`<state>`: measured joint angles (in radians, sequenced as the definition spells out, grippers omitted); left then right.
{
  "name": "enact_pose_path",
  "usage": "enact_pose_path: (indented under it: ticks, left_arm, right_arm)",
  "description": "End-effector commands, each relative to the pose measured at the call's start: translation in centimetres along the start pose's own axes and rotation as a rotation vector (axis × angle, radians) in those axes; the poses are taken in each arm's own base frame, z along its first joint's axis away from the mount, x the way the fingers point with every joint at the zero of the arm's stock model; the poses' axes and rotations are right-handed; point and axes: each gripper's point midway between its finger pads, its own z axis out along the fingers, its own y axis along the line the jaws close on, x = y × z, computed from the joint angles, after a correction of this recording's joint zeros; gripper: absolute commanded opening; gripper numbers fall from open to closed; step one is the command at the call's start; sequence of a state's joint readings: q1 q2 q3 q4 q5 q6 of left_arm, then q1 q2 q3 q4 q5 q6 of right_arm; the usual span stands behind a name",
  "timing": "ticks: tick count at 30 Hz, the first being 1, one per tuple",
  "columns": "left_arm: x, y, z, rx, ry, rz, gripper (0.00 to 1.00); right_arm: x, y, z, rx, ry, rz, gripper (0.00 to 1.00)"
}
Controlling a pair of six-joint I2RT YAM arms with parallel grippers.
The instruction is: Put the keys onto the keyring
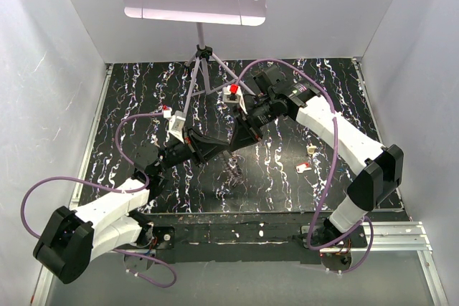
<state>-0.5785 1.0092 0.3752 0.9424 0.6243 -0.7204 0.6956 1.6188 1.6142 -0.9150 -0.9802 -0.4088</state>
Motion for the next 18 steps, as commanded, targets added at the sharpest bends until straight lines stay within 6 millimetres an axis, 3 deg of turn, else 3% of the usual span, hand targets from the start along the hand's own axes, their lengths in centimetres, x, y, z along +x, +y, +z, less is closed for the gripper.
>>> enact_pose_path:
  ticks: [1, 5, 18]
  left_arm:
    - [-1.61, -0.97, 0.21, 0.020, -0.047, 0.044, 0.00]
    - [-1.64, -1.00, 0.22, 0.021, -0.048, 0.043, 0.00]
    - [-0.81, -1.11, -0.21, 0.015, -0.018, -0.004, 0.00]
  right_arm:
    - [-1.77, 1.71, -0.13, -0.073, -0.043, -0.076, 0.18]
    - [-1.66, 2.31, 0.17, -0.104, -0.040, -0.089, 0.01]
    - [-1.24, 1.80, 0.22, -0.062, -0.016, -0.092, 0.01]
